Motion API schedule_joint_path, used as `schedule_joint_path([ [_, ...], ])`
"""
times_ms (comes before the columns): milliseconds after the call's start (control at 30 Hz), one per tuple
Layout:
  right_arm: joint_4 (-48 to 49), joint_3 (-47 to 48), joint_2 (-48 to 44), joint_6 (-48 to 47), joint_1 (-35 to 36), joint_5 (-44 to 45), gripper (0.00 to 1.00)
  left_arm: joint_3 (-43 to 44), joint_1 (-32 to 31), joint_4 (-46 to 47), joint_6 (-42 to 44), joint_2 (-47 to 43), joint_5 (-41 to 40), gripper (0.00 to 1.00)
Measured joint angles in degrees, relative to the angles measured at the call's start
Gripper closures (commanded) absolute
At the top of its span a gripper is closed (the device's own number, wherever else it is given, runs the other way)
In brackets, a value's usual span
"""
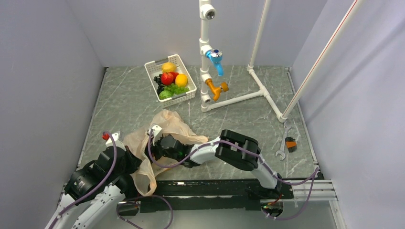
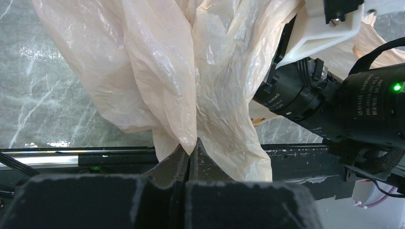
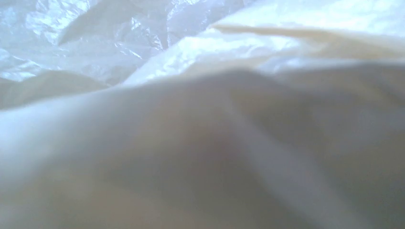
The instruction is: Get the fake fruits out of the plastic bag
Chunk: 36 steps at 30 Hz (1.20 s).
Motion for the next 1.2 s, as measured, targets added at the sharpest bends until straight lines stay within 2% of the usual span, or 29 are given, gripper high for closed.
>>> schedule_joint_path([
  [100,0.04,0.5,0.0,-0.13,0.0,-0.07,0.29,0.0,0.0,0.0,0.0,0.0,0.0,1.0],
  [200,-0.17,0.39,0.0,-0.63,0.0,-0.15,0.48,0.0,0.0,-0.02,0.0,0.0,0.0,1.0],
  [300,0.07,0.13,-0.02,-1.11,0.0,0.02,0.54,0.0,0.0,0.0,0.0,-0.04,0.0,1.0],
  [367,0.96,-0.87,-0.33,-1.36,0.0,0.07,0.67,0.0,0.0,0.0,0.0,-0.09,0.0,1.0],
  [467,0.98,-2.03,-1.27,-1.68,0.0,0.98,0.76,0.0,0.0,0.0,0.0,-0.09,0.0,1.0],
  [633,1.01,-5.57,-4.11,-2.27,0.0,2.78,1.0,0.0,0.0,0.0,-0.02,-0.09,0.0,1.0],
  [967,5.97,-13.73,-10.88,-2.75,0.0,7.32,1.0,0.0,0.0,-0.02,-0.02,-0.57,-0.02,1.0],
  [1200,7.43,-15.61,-14.05,-2.84,0.0,8.37,1.0,0.0,0.0,-0.02,-0.02,-0.57,-0.02,1.0],
])
